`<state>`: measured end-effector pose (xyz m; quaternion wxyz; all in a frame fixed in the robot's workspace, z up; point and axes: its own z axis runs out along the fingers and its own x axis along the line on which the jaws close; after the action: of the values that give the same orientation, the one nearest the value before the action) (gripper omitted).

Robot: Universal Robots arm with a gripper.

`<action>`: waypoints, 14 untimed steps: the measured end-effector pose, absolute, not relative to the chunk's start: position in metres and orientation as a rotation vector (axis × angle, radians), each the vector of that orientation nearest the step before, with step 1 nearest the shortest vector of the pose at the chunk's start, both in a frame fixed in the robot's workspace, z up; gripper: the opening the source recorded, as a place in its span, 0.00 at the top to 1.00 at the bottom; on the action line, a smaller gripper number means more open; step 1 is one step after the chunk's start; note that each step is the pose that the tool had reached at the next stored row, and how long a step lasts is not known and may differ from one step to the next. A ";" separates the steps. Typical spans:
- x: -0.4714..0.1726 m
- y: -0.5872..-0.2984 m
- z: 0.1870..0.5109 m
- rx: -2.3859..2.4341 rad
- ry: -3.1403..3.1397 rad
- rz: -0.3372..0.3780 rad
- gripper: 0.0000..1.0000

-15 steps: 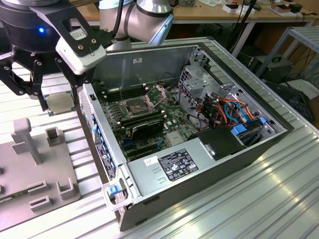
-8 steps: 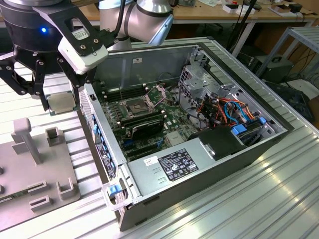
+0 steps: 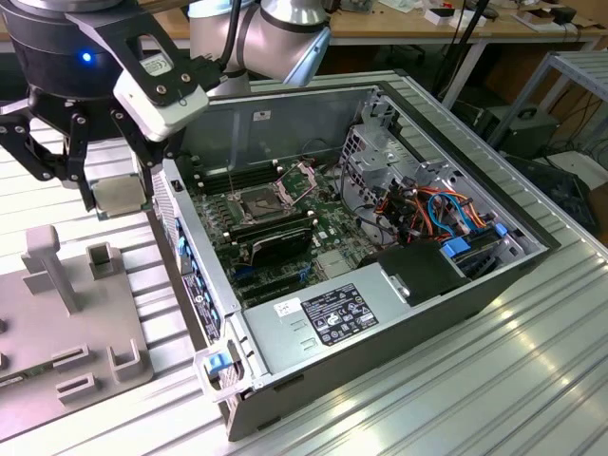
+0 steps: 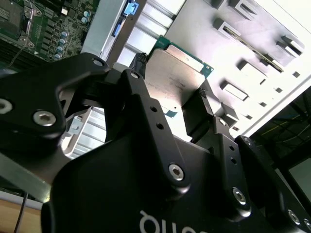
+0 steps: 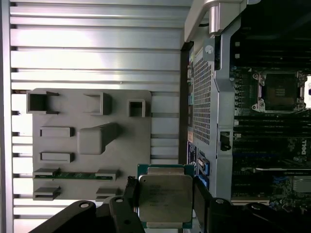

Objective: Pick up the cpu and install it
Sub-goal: 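Pick up the cpu and move it towards the insertion slot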

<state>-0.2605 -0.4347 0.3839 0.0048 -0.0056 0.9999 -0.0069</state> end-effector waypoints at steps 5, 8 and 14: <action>-0.256 -0.435 0.384 -0.017 3.132 -0.022 0.45; -0.254 -0.435 0.384 -0.018 3.132 -0.021 0.45; -0.248 -0.435 0.384 -0.017 3.132 -0.022 0.45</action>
<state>-0.2476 -0.4347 0.3839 0.0047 -0.0056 0.9999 -0.0069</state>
